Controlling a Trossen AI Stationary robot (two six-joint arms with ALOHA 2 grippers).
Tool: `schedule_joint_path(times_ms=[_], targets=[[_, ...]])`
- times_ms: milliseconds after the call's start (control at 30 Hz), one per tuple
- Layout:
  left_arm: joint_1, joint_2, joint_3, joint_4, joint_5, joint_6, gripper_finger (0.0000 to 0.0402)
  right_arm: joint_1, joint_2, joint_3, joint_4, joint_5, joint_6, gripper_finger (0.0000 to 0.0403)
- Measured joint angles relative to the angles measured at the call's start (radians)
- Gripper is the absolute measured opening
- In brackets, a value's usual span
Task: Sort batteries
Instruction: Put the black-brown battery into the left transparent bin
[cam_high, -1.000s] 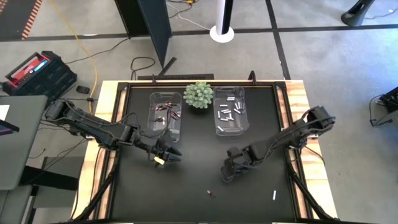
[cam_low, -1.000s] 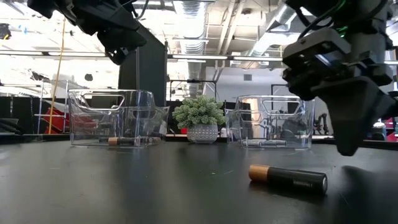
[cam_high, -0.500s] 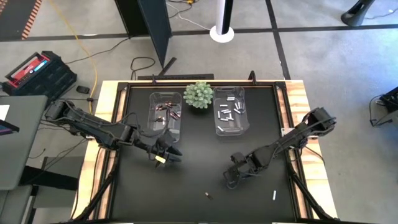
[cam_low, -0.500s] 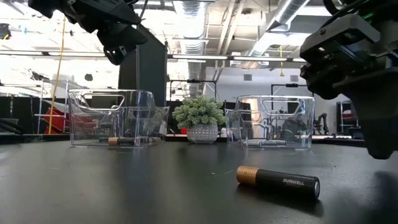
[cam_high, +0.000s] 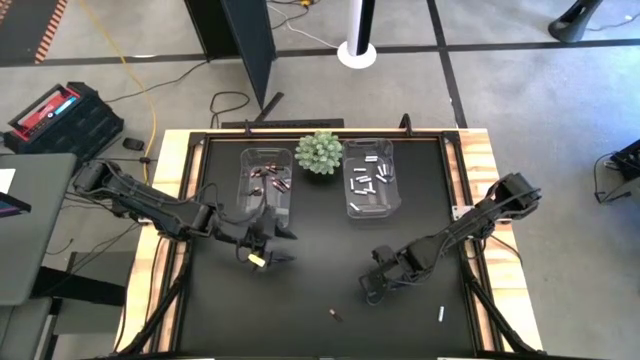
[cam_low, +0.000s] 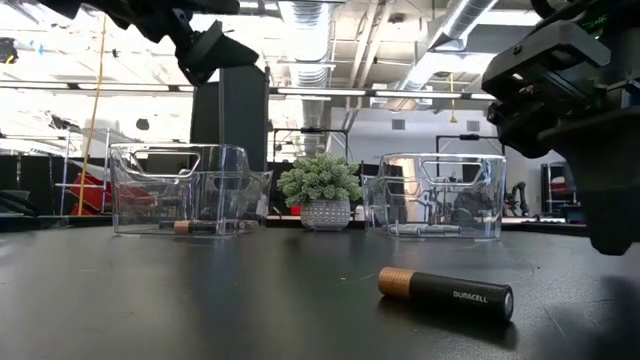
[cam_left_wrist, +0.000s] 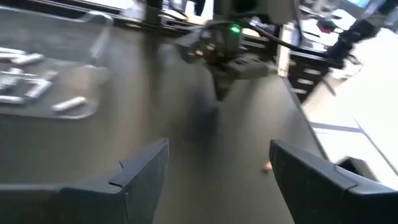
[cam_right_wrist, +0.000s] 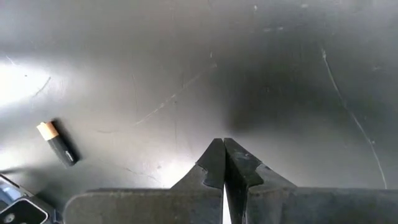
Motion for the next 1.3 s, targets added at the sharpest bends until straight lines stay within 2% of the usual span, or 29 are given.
schedule_joint_path(times_ms=[133,500,667,767,867,1100,1300], targets=[[-0.001,0.000,0.000,0.003,-0.071,0.001,0.0279,0.000,0.000,0.000,0.005,0.007,0.000,0.0020],[0.009,0.001,0.000,0.011,-0.079,-0.045,0.0278,0.000,0.000,0.000,0.005,0.007,-0.002,0.0020],[-0.028,0.030,-0.001,0.028,-0.034,0.211,0.0278,0.000,0.000,0.000,0.005,0.007,-0.016,0.0020],[-0.045,0.112,-0.003,0.084,0.043,0.284,0.0278,0.002,0.000,0.000,0.005,0.007,-0.020,0.0020],[-0.047,0.239,-0.003,0.188,0.126,0.285,0.0277,0.012,0.000,0.000,0.005,0.007,-0.019,0.0020],[-0.047,0.514,-0.003,0.562,0.282,0.266,0.0277,0.054,0.000,0.000,0.011,0.006,0.013,0.0020],[-0.056,0.685,0.045,0.614,0.349,0.288,0.0277,0.085,0.000,0.000,0.012,0.006,0.041,0.0020]])
